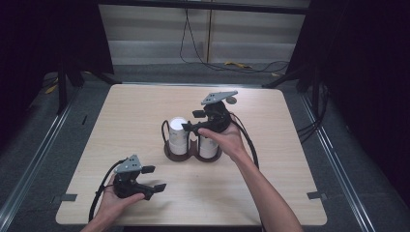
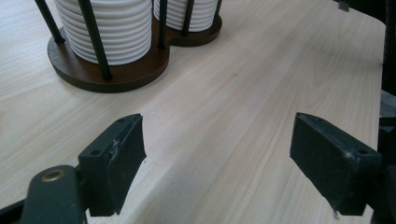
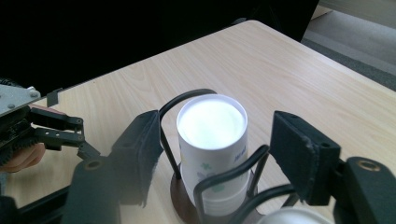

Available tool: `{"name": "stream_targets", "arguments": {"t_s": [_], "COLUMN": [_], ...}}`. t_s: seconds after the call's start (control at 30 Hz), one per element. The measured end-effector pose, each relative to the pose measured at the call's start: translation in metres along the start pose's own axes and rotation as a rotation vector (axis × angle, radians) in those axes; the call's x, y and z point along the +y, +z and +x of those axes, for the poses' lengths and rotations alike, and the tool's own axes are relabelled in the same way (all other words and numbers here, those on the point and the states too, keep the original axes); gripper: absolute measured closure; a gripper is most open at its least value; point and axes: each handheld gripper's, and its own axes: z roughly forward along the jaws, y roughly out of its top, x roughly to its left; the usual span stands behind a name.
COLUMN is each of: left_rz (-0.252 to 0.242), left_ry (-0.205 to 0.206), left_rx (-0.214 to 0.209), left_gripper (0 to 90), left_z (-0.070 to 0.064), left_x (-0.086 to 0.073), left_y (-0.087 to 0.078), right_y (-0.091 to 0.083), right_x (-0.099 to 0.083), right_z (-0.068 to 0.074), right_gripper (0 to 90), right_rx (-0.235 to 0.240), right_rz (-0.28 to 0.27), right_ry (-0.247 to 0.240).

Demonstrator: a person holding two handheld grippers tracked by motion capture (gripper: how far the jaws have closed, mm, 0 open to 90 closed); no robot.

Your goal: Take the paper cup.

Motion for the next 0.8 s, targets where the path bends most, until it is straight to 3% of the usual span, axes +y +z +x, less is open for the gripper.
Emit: {"name": "stream_targets", "arguments": {"t_s": [0.53,0.67,0.8], "left_rz": [-0.004,-0.002,-0.002], "left_ry": [0.002,0.001,0.004], "left_rx": [0.005,0.005,0.004], "left_gripper": [18.0,18.0,18.0], "left_z": [0.001,0.001,0.000], "left_x": [0.000,0.000,0.000], "left_y": [-0.001,-0.001,-0.001], "right_y": [0.027,0.038,0.042], "right_x": [0.018,0.018,0.020], "right_z": [-0.003,-0.005,-0.004], "right_gripper": [34.8,33.2,32.7], "right_rx": [0.022,0.031,0.035], "right_rz": [0.113,0.176,0.186], "right_ry": [-0.036,-0.049,-0.042]}}
